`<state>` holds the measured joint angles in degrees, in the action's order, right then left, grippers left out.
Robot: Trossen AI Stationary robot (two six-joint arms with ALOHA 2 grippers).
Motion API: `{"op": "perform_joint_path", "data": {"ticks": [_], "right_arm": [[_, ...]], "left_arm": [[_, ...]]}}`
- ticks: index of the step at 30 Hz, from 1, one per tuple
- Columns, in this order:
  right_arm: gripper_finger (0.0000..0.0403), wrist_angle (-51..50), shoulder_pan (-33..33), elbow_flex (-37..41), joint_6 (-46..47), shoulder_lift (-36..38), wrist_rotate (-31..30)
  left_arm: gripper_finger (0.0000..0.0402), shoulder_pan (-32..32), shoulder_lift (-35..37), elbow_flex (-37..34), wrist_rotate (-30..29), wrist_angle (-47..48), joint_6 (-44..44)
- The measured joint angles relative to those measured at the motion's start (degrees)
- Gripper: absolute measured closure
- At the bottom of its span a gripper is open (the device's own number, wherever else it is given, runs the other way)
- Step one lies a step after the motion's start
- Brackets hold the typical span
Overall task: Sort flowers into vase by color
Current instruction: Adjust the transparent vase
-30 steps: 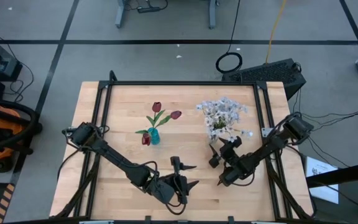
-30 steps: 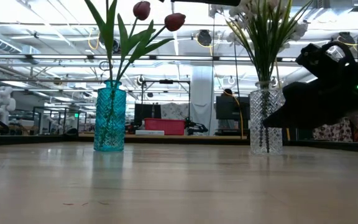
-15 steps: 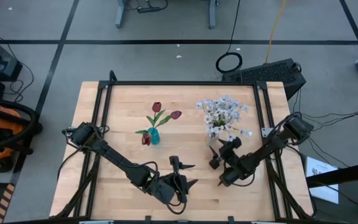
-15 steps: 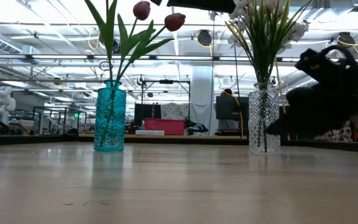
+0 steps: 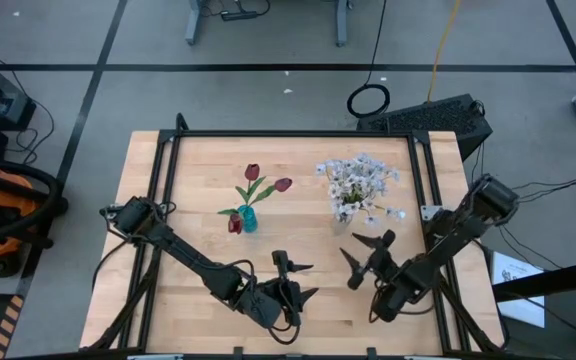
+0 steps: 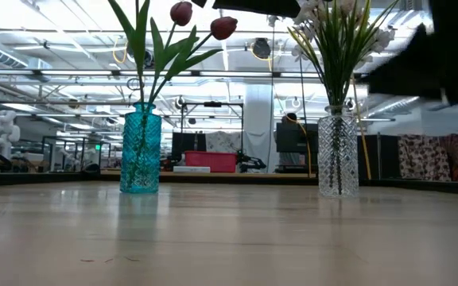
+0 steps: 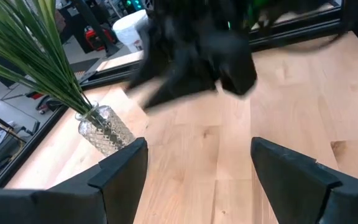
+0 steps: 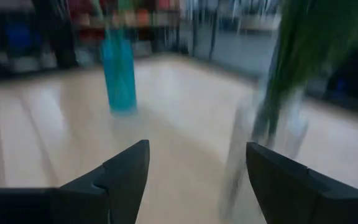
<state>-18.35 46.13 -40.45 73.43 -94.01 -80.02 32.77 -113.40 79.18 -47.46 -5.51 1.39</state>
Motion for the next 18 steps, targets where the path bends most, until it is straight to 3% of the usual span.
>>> {"op": "perform_joint_path", "data": {"ticks": [4,8,14,18], "right_arm": [[0.0147,0.2,0.0,-2.7,-10.4,4.2,-9.7],[0.0149,0.2,-3.7,-3.7,-18.6,7.0,-10.0],[0.0176,-0.1,-9.0,-3.7,-18.3,7.2,-10.0],[0.0201,0.3,-9.0,-3.7,-17.2,7.2,-9.5]], "left_arm": [[0.0112,0.0,0.0,0.0,0.0,-0.3,0.0],[0.0112,0.0,0.0,0.0,0.0,-0.5,1.3],[0.0112,0.0,0.0,0.0,0.0,-0.5,1.3],[0.0112,0.0,0.0,0.0,0.0,-0.5,1.3]]}}
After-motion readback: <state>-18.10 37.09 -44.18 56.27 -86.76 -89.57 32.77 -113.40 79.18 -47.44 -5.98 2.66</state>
